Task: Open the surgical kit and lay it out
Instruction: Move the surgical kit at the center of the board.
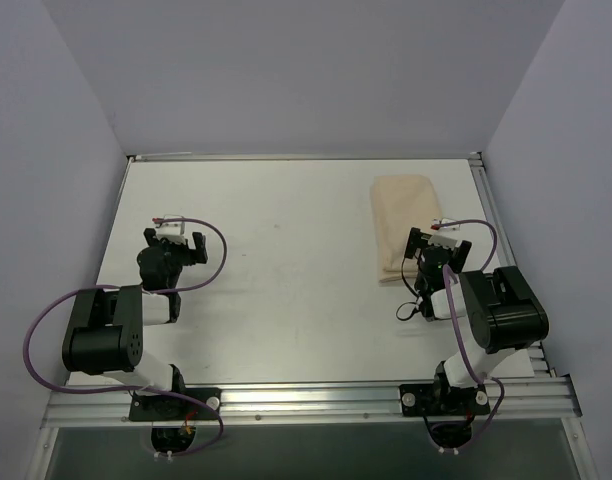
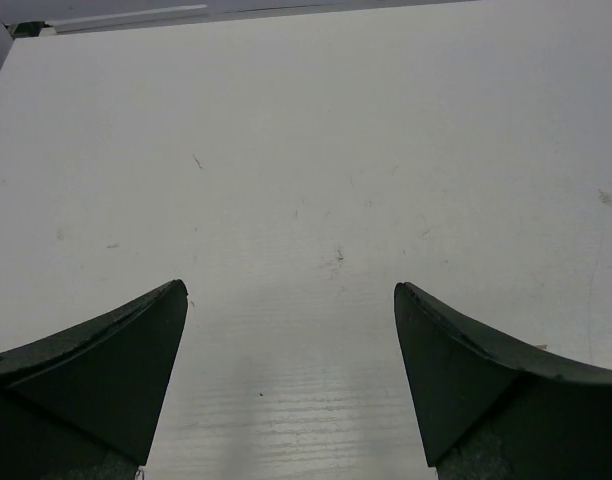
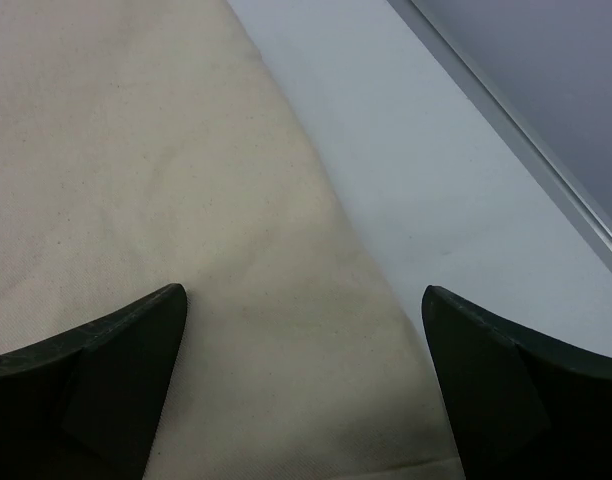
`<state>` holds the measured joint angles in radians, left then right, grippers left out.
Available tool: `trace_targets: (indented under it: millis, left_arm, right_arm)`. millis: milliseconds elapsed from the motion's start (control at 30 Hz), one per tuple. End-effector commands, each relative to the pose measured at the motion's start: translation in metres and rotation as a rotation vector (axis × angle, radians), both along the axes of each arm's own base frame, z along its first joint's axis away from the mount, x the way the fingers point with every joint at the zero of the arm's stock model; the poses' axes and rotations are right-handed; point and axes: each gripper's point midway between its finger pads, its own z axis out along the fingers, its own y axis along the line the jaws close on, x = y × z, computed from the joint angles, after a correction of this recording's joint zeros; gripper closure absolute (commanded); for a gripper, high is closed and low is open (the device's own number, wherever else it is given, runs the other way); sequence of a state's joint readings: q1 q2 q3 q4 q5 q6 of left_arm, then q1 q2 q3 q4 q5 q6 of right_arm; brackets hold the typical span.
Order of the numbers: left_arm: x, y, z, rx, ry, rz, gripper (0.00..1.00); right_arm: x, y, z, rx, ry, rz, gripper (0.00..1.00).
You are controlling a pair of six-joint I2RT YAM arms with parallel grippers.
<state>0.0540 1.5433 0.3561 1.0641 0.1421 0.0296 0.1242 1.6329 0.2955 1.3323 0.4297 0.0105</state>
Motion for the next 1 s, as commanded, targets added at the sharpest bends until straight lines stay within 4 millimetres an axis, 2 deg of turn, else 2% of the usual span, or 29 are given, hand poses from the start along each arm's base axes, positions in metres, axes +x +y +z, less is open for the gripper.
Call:
trace_targets:
  millis: [0,300,400,433,467,500,533,567,600,633,667,700,733,767,800,833,867,900,967]
  left_arm:
    - [0.008,0.000,0.016,-0.005,-0.049,0.000,0.06]
    - [0.008,0.000,0.016,-0.002,-0.047,0.001,0.06]
    - [0.007,0.000,0.021,-0.005,-0.065,-0.003,0.02]
    - [0.006,-0.004,0.025,-0.006,-0.072,-0.032,0.01]
    - [0.006,-0.005,0.031,-0.004,-0.078,-0.039,0.01]
    - [0.003,-0.005,0.030,-0.014,-0.027,-0.035,0.02]
    - [0.009,-0.002,0.033,-0.022,0.028,-0.028,0.03]
    - [0.012,0.000,0.038,-0.028,0.048,-0.030,0.03]
    - [0.015,0.001,0.038,-0.024,0.079,-0.040,0.03]
    - [0.024,-0.005,0.051,-0.007,0.077,-0.089,0.01]
    - [0.020,-0.007,0.034,0.040,0.159,-0.130,0.07]
    - [0.020,-0.009,0.032,0.049,0.180,-0.153,0.08]
    - [0.020,-0.014,0.033,0.045,0.213,-0.179,0.09]
    - [0.020,-0.015,0.032,0.061,0.232,-0.198,0.09]
    - [0.020,-0.016,0.032,0.066,0.249,-0.214,0.09]
    - [0.021,-0.019,0.036,0.064,0.279,-0.232,0.09]
    - [0.022,-0.019,0.037,0.071,0.297,-0.238,0.09]
    - [0.023,-0.019,0.040,0.072,0.311,-0.242,0.09]
    - [0.026,-0.018,0.046,0.066,0.359,-0.248,0.09]
  right_arm:
    - [0.018,-0.001,0.046,0.027,-0.201,-0.016,0.00]
    - [0.023,-0.003,0.043,0.049,-0.183,0.013,0.00]
    - [0.023,-0.001,0.044,0.036,-0.167,0.018,0.00]
    - [0.024,0.002,0.058,0.030,-0.186,0.026,0.00]
    - [0.025,0.004,0.064,0.027,-0.177,0.026,0.00]
    - [0.028,0.006,0.076,0.025,-0.157,0.027,0.00]
    - [0.031,0.007,0.083,0.038,-0.150,0.025,0.00]
    - [0.026,0.008,0.070,0.061,-0.059,0.016,0.00]
    - [0.038,0.005,0.098,0.095,-0.099,0.006,0.00]
    - [0.045,0.014,0.103,0.141,-0.085,0.046,0.00]
    - [0.043,0.016,0.093,0.152,0.007,0.056,0.01]
    - [0.058,0.018,0.117,0.165,-0.014,0.072,0.02]
    - [0.063,0.024,0.120,0.183,0.009,0.108,0.03]
    - [0.062,0.025,0.109,0.195,0.093,0.116,0.04]
    - [0.079,0.019,0.121,0.210,0.101,0.114,0.05]
    - [0.077,0.024,0.105,0.244,0.199,0.140,0.12]
    - [0.084,0.023,0.086,0.260,0.272,0.141,0.16]
    - [0.099,0.024,0.100,0.269,0.270,0.157,0.24]
    - [0.102,0.033,0.071,0.277,0.393,0.206,0.30]
